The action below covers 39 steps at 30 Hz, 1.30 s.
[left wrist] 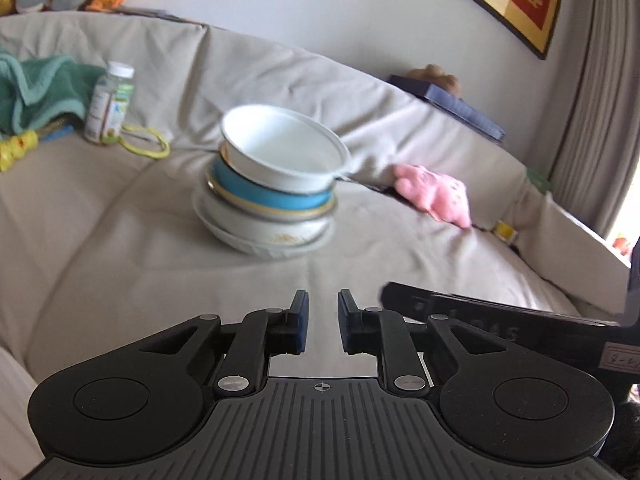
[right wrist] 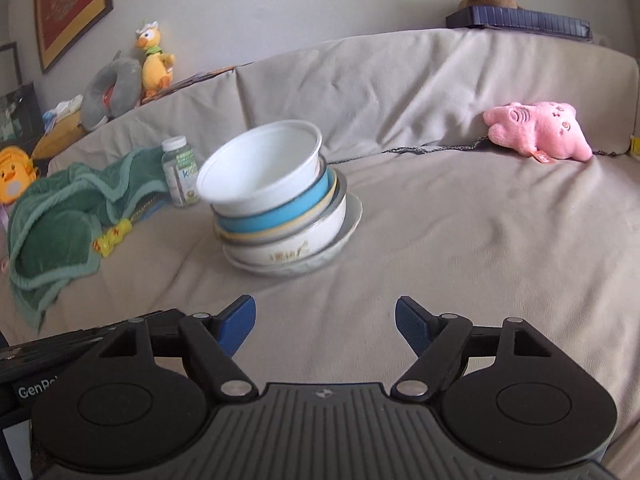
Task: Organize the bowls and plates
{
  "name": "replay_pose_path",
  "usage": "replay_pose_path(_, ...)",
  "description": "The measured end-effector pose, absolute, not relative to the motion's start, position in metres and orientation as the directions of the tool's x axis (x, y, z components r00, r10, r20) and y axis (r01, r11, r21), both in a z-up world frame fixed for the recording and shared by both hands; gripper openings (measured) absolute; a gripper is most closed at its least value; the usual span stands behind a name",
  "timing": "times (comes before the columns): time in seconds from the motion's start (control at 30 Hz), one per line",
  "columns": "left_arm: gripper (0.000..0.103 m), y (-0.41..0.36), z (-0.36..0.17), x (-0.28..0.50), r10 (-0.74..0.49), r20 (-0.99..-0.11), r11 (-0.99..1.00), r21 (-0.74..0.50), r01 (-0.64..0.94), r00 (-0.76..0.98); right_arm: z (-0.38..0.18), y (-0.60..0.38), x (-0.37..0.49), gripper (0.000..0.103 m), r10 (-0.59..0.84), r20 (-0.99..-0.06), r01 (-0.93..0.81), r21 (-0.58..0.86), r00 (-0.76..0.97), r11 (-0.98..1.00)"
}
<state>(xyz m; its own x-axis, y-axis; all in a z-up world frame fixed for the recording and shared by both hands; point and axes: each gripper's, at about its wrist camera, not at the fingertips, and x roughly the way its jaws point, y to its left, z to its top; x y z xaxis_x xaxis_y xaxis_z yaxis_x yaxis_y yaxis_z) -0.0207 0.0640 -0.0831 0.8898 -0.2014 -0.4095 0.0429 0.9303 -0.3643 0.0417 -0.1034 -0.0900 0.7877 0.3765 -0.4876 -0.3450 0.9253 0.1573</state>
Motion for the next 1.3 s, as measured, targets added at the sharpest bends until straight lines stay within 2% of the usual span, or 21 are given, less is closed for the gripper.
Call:
replay_pose_path(0.07,0.013,0.056,-0.085,-0.023,-0.169,-0.442,0.952,-0.304,0.03,0.881,-0.096,-0.103,0.029,0.078,0.362,-0.479,-0.347,0.123,0.799,0.93)
replay_pose_path(0.17,0.013,0.047,-0.086,-0.026,-0.036,-0.489,0.979,-0.194,-0.068,0.871,-0.105,-0.108,0.021,0.078,0.35,-0.482,-0.332,0.125,0.803,0.935)
replay_pose_path(0.23,0.013,0.042,-0.086,-0.029,0.044,-0.499,0.983,-0.132,-0.127,0.865,-0.108,-0.112,0.019,0.078,0.34,-0.486,-0.322,0.124,0.805,0.939)
replay_pose_path(0.37,0.013,0.035,-0.084,-0.033,0.132,-0.488,0.982,-0.052,-0.179,0.863,-0.111,-0.113,0.016,0.079,0.322,-0.485,-0.316,0.097,0.813,0.944)
replay_pose_path(0.83,0.013,0.03,-0.08,-0.043,0.072,-0.441,0.991,-0.071,-0.115,0.895,-0.111,-0.108,0.006,0.079,0.337,-0.442,-0.342,0.071,0.831,0.937)
replay_pose_path(1.3,0.013,0.03,-0.08,-0.043,0.072,-0.442,0.99,-0.074,-0.117,0.894,-0.109,-0.108,0.003,0.079,0.34,-0.432,-0.347,0.067,0.835,0.936)
